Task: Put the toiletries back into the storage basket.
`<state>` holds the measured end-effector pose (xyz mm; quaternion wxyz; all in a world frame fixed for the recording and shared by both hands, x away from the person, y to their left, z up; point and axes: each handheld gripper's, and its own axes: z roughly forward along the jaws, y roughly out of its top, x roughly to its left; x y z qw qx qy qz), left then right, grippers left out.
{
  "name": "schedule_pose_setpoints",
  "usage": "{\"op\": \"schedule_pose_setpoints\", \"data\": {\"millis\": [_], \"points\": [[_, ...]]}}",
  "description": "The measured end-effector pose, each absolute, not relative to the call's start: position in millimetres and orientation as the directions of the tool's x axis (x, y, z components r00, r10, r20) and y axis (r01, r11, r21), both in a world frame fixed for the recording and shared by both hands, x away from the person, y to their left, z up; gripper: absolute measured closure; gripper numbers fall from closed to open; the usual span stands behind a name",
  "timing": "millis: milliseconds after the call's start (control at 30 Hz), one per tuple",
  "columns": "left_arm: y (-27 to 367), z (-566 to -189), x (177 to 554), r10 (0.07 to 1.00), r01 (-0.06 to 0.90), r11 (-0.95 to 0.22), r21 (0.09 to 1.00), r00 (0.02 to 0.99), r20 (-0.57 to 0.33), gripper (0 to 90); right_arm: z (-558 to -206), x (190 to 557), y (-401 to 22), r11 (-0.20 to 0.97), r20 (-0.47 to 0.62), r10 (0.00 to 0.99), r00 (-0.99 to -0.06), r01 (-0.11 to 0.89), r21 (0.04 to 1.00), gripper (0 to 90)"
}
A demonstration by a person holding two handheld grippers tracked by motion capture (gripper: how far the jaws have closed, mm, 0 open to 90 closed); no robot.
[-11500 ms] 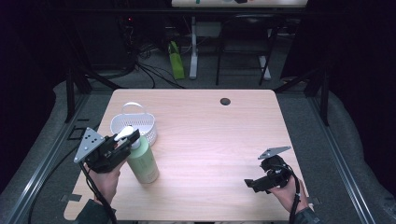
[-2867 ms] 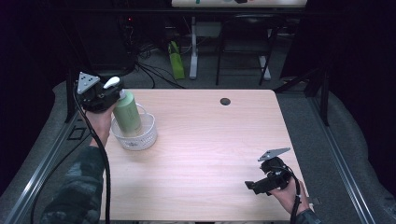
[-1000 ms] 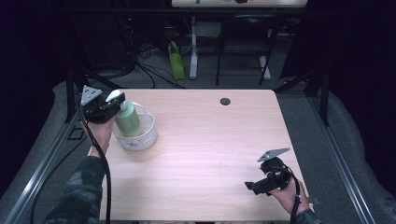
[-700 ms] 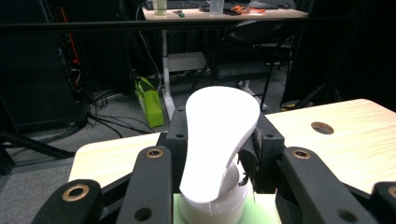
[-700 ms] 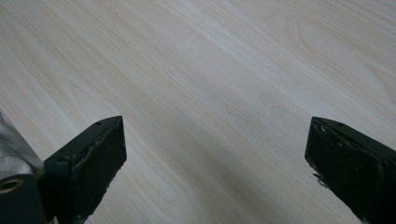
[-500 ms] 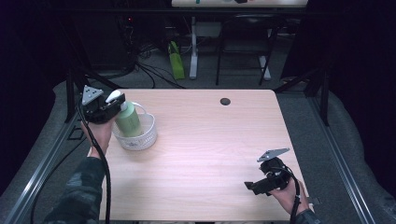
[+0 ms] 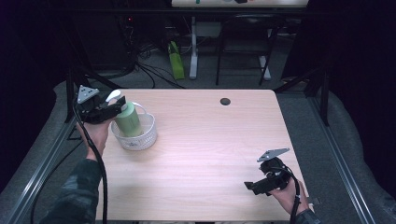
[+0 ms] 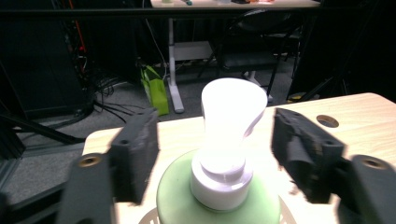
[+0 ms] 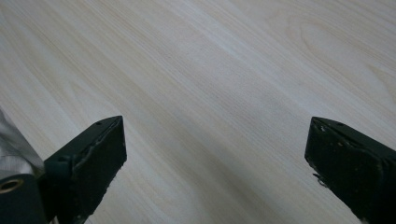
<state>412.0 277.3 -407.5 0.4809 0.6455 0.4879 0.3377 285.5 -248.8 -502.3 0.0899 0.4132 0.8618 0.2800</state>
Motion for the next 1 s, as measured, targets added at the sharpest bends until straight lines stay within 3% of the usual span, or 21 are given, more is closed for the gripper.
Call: {"op": "schedule_pose_setpoints", "data": {"millis": [167, 867, 1000], "points": [[276, -399, 404, 0.956, 0.312, -0.092, 0.946, 0.293, -0.004, 17.6, -502, 285, -249, 0.502, 0.074, 0.763, -0.643, 0.66, 0.559, 5.0], [276, -387, 362, 0.95, 0.371, -0.148, 0.917, 0.311, 0.027, 0.1, -501, 285, -248, 0.502, 0.072, 0.764, -0.641, 0.66, 0.559, 5.0], [276, -389, 352, 0.947, 0.375, -0.152, 0.915, 0.319, 0.027, 0.1, -501, 285, -248, 0.501, 0.071, 0.765, -0.64, 0.662, 0.558, 5.0]]}}
